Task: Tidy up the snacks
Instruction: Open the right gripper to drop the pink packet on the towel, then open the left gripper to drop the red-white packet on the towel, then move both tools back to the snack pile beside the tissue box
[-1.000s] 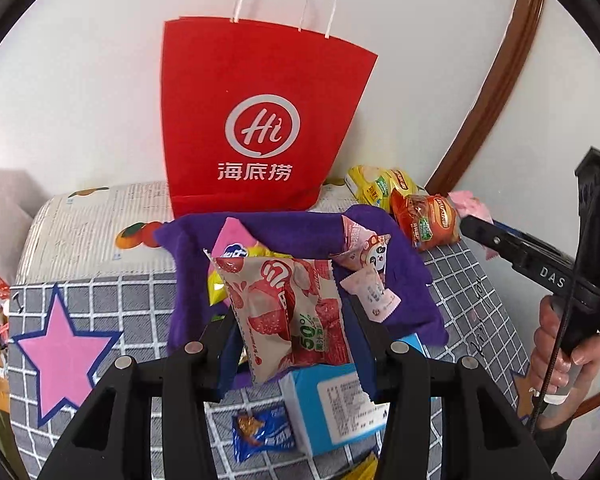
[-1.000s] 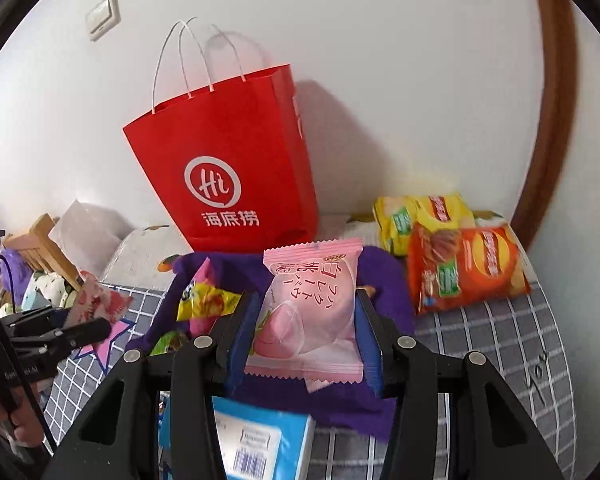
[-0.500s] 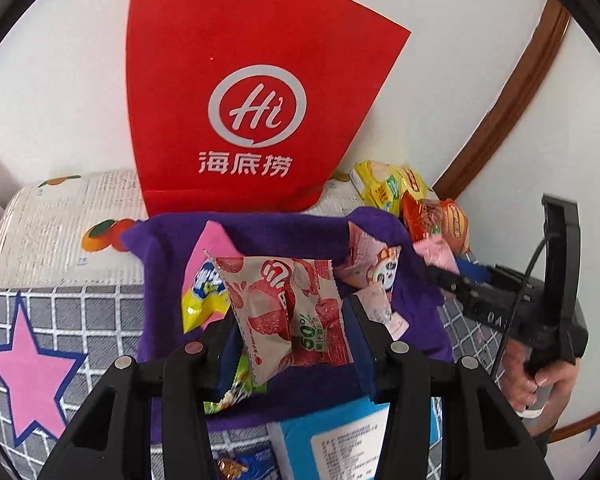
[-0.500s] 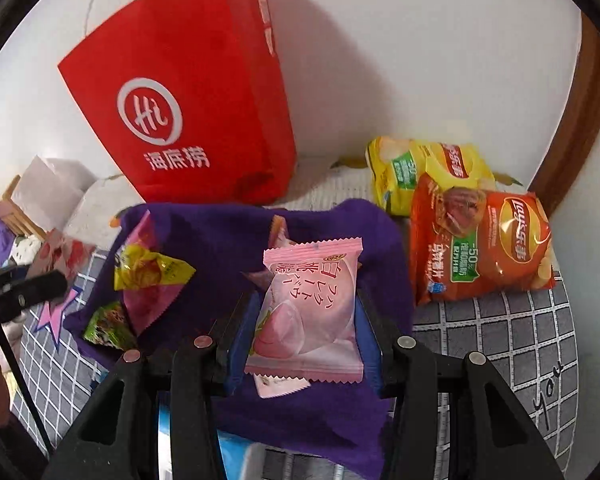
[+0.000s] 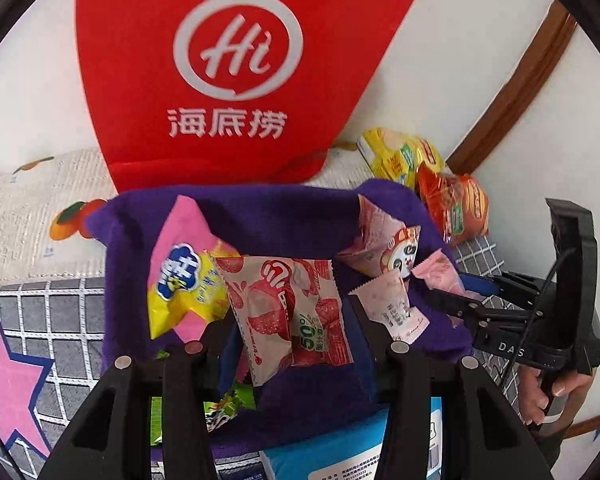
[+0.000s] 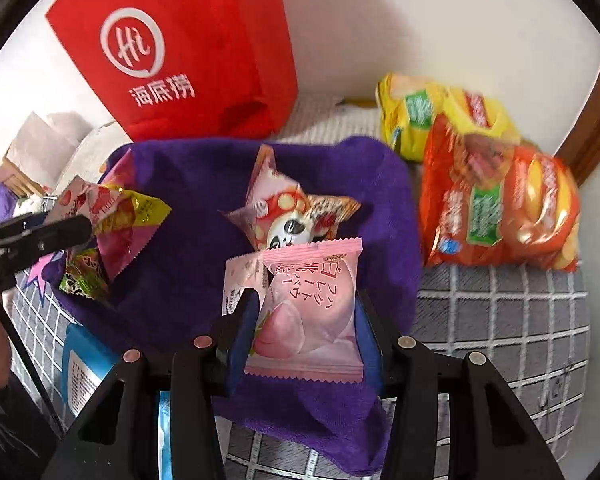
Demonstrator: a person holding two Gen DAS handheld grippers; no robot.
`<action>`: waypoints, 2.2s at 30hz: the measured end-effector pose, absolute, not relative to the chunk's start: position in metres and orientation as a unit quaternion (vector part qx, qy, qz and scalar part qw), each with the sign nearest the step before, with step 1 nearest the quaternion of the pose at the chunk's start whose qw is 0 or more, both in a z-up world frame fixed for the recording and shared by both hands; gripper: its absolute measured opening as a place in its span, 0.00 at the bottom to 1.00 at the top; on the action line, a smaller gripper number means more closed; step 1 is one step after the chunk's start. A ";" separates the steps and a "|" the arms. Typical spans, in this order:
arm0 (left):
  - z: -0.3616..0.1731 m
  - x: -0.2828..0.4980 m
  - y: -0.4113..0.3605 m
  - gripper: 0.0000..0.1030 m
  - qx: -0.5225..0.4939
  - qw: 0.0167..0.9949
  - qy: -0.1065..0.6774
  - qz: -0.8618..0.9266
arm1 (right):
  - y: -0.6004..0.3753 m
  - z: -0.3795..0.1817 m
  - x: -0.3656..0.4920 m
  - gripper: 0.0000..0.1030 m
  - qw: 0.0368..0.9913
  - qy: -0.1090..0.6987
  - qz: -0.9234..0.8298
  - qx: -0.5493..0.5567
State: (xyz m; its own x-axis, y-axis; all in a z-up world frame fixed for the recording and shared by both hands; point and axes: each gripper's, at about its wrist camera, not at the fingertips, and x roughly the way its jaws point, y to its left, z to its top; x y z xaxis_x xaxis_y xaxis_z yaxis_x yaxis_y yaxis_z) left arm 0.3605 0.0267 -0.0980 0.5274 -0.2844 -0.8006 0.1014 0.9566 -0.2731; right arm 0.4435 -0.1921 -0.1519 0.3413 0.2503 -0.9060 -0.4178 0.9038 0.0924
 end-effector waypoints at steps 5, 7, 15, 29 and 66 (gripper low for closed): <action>-0.112 0.368 0.022 0.44 -0.082 0.856 0.502 -0.092 | -0.188 -0.163 0.448 0.46 0.808 0.547 0.203 -0.079; -0.116 0.369 0.022 0.44 -0.085 0.853 0.506 -0.094 | -0.184 -0.166 0.450 0.46 0.806 0.551 0.201 -0.080; -0.118 0.369 0.021 0.44 -0.094 0.850 0.509 -0.100 | -0.185 -0.167 0.458 0.65 0.807 0.555 0.192 -0.064; -0.121 0.371 0.020 0.53 -0.098 0.841 0.521 -0.112 | -0.181 -0.113 0.424 0.66 0.847 0.487 0.196 -0.091; -0.091 0.181 0.087 0.63 -0.081 0.876 0.465 -0.100 | -0.205 -0.169 0.171 0.61 0.851 0.494 0.173 0.038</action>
